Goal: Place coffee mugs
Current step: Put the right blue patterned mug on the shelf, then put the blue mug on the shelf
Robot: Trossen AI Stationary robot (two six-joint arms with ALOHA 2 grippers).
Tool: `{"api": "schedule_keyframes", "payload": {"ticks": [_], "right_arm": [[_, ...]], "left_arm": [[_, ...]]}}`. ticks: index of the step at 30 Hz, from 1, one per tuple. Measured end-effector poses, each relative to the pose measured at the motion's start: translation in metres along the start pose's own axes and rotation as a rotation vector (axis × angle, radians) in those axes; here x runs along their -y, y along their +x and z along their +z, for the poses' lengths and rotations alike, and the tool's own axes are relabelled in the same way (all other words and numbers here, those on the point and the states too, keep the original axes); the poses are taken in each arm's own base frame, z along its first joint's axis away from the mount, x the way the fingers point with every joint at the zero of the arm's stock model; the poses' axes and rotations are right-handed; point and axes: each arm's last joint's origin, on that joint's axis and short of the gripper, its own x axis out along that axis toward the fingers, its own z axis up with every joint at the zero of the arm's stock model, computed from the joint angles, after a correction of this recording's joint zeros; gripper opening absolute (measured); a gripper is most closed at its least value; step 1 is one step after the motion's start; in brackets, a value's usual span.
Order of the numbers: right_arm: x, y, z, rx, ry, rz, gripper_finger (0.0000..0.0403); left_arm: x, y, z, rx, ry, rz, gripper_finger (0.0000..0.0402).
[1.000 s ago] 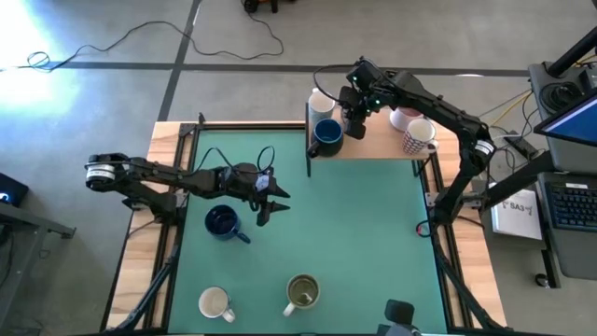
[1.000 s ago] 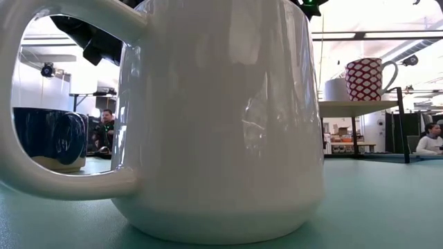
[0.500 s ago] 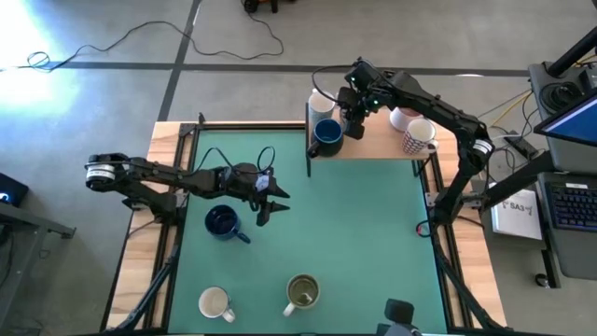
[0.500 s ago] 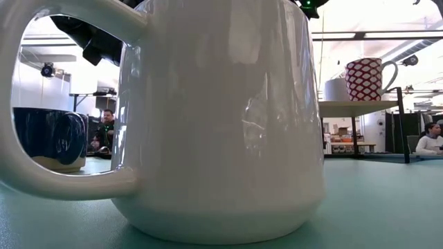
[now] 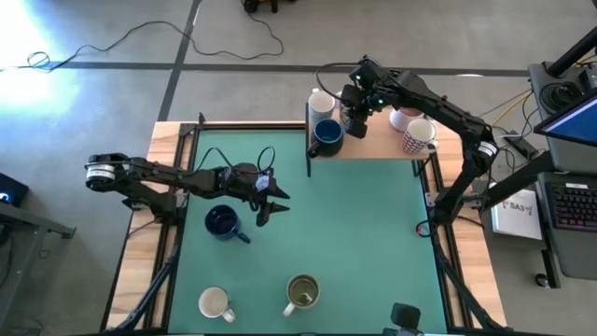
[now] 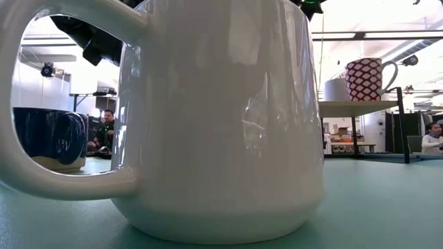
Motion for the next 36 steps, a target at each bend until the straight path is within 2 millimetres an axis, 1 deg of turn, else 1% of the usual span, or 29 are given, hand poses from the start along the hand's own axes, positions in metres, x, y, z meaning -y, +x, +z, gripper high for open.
{"api": "schedule_keyframes", "payload": {"ticks": [10, 14, 19, 22, 26, 30, 33, 36], "right_arm": [[-0.004, -0.026, -0.002, 0.053, 0.044, -0.013, 0.0063], [-0.009, -0.037, -0.002, 0.081, 0.052, -0.015, 0.0063], [-0.02, -0.05, -0.002, 0.104, 0.126, 0.002, 0.0063], [-0.03, -0.057, -0.005, 0.08, 0.156, 0.029, 0.0063], [-0.047, -0.062, -0.009, 0.013, 0.214, 0.091, 0.0063], [-0.072, -0.064, -0.009, -0.051, 0.267, 0.237, 0.0063], [-0.098, -0.062, -0.007, -0.086, 0.279, 0.318, 0.0063], [-0.129, -0.059, -0.007, -0.129, 0.253, 0.368, 0.0063]], "left_arm": [[0.001, 0.0, 0.0, 0.004, -0.001, -0.02, 0.0168], [0.001, 0.0, 0.001, 0.009, -0.013, -0.021, 0.0168], [0.001, 0.0, 0.001, 0.009, -0.068, -0.022, 0.0168], [0.001, 0.0, 0.002, 0.011, -0.119, -0.022, 0.0168], [0.001, 0.0, 0.002, 0.01, -0.2, -0.023, 0.0168], [0.003, 0.0, 0.001, 0.007, -0.287, -0.028, 0.0168], [0.009, 0.001, 0.0, -0.004, -0.328, -0.044, 0.0168], [0.018, 0.003, -0.004, -0.045, -0.344, -0.066, 0.0168]]}}
